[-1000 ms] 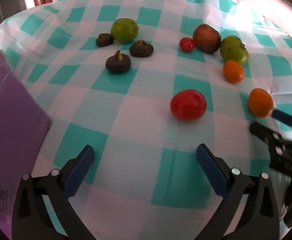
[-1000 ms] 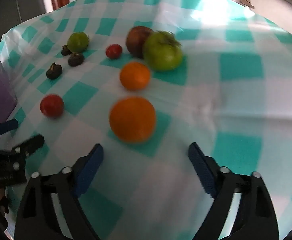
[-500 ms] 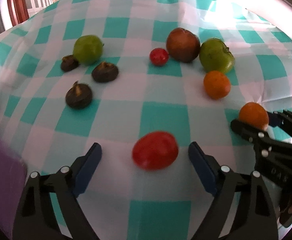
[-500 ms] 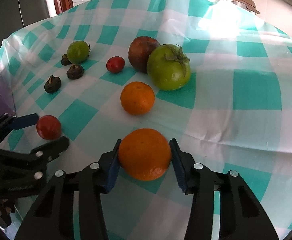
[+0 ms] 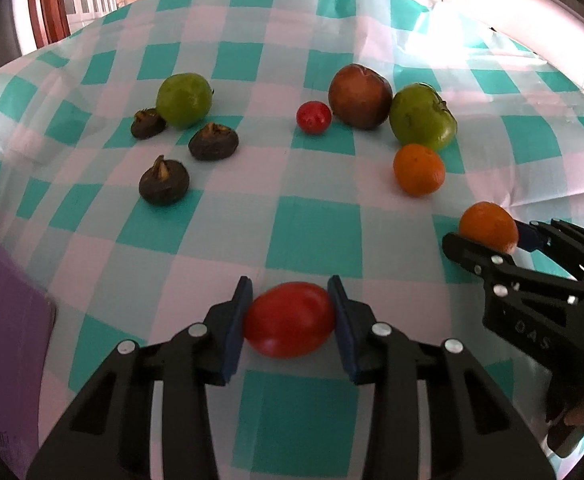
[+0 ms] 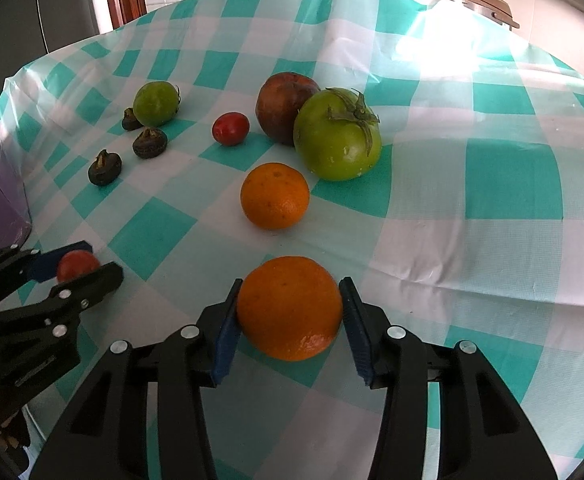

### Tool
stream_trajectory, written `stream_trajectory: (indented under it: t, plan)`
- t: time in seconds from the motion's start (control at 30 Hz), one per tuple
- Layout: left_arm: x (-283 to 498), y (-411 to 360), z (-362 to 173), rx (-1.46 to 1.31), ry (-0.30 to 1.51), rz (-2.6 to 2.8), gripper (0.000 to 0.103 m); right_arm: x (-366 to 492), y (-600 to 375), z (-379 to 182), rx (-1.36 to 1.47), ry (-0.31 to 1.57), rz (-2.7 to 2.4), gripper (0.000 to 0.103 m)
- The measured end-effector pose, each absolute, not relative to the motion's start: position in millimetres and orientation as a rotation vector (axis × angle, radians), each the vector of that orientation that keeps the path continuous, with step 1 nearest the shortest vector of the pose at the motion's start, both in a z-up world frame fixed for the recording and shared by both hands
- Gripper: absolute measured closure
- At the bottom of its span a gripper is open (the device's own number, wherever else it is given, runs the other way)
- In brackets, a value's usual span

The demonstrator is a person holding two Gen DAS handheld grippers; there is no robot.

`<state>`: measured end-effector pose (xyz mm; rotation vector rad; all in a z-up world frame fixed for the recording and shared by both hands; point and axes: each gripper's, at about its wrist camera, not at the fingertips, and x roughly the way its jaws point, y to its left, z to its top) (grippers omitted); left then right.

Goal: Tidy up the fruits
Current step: 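Carry the red tomato and orange over the white box with both tools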

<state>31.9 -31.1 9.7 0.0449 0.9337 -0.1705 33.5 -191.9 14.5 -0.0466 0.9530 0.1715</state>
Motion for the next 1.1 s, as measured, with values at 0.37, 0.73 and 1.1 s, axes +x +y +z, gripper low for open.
stream_trajectory:
  t: [0.37, 0.73, 1.1]
  plan:
    - [-10, -13, 16, 0.095, 1.002, -0.174, 0.064, -3, -190, 22, 0.014, 1.037, 0.159, 0.059]
    - [-59, 5, 34, 0.121, 1.056, -0.220, 0.064, -54, -167, 45, 0.077, 1.073, 0.208, 0.059]
    - [-80, 38, 96, 0.139, 1.005, -0.241, 0.064, -71, -129, 89, 0.128, 1.044, 0.247, 0.059]
